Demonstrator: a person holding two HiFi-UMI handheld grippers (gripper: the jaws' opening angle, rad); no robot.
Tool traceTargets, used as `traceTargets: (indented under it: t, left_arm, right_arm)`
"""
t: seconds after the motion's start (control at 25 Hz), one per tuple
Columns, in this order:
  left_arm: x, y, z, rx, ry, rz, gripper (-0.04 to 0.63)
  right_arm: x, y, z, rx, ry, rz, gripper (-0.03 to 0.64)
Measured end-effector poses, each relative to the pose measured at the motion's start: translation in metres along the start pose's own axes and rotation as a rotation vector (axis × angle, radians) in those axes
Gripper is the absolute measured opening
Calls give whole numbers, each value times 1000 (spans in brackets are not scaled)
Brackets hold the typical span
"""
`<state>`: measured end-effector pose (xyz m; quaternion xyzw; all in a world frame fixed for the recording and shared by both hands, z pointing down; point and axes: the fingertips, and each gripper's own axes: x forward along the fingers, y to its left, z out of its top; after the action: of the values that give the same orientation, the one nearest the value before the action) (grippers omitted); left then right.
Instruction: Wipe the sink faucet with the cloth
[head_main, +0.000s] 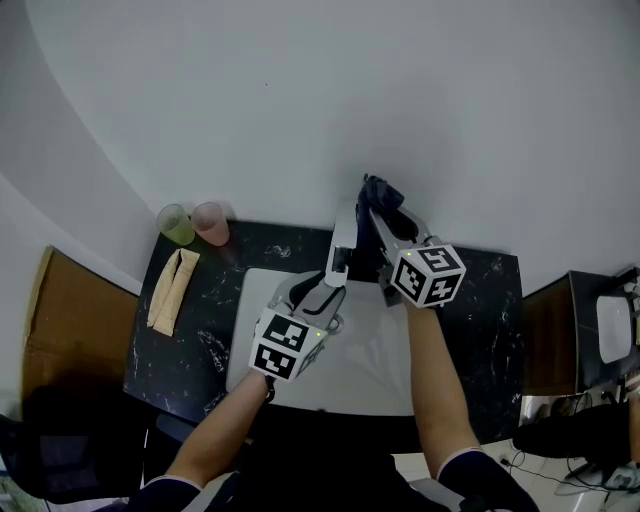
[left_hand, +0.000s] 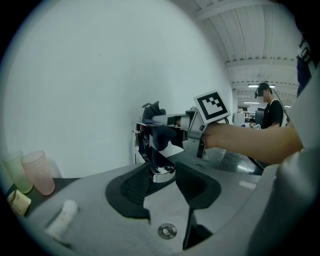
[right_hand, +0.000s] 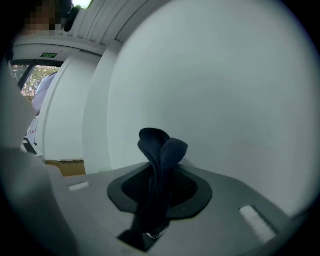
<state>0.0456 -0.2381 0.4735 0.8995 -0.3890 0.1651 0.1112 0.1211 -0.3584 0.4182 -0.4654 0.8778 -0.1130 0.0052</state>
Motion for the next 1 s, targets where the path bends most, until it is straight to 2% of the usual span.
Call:
traceTargets:
  t: [0.16,0.36,0.64,1.0]
  left_arm:
    - [-2,-1,0,16,9,4,169]
    - [-3,0,-1,20,17,10,169]
    - [-2,0,0,23,15,14,169]
    - [-2,0,0,39,16,15,169]
  right_arm:
    - [1,-2,-28,35,59,-13,89]
    - [8,-5,-65,22,194,-17,89]
    - [15,-6,-101,-70,376,-14,89]
    - [17,-4,-143,-105,612,11,87]
